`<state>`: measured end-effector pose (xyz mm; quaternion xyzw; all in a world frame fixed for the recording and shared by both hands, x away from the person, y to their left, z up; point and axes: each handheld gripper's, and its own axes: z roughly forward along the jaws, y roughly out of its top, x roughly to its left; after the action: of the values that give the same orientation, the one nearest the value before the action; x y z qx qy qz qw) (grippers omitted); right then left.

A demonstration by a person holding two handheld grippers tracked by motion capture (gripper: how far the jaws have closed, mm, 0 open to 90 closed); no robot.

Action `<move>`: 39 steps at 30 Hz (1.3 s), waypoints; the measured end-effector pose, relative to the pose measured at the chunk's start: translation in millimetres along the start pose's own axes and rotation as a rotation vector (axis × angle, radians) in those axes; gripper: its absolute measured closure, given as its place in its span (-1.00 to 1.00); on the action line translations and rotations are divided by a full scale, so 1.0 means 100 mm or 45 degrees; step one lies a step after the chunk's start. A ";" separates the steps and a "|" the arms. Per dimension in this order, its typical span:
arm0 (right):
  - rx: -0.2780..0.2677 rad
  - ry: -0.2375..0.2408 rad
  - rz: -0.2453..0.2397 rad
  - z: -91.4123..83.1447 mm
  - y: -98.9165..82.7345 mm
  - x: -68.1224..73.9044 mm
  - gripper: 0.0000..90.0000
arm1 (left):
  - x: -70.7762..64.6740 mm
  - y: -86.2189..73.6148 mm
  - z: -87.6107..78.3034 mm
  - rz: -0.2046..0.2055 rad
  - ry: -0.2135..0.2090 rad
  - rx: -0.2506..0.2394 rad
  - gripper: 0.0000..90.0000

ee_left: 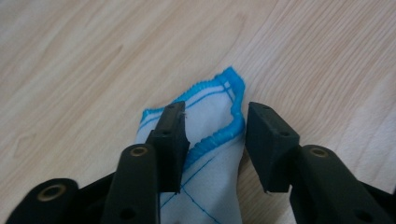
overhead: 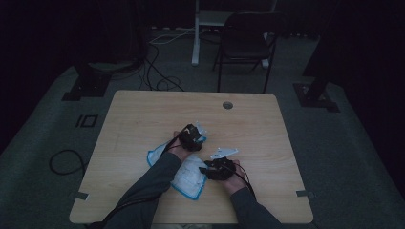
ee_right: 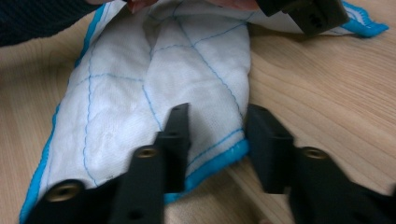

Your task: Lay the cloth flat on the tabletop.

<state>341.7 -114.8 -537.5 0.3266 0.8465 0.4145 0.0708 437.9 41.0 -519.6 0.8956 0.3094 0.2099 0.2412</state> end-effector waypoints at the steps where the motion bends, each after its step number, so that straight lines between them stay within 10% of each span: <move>1: 0.005 -0.004 -0.013 0.00 0.00 0.01 0.56 | 0.00 -0.01 0.00 0.004 -0.007 0.006 0.46; 7: -0.001 -0.021 -0.048 -0.04 0.00 0.03 0.90 | 0.04 -0.03 -0.10 0.005 -0.023 -0.008 0.91; 21: -0.013 -0.093 -0.036 -0.19 -0.08 -0.07 0.91 | 0.38 -0.21 -0.53 -0.164 0.005 -0.170 0.93; 39: -0.050 -0.191 0.003 -0.48 -0.18 -0.23 0.92 | 0.64 -0.65 -0.63 -0.323 0.032 -0.168 0.93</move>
<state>332.5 -168.1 -523.5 0.3562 0.8302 0.4053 0.1400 421.5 146.9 -491.4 0.8288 0.4086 0.2089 0.3203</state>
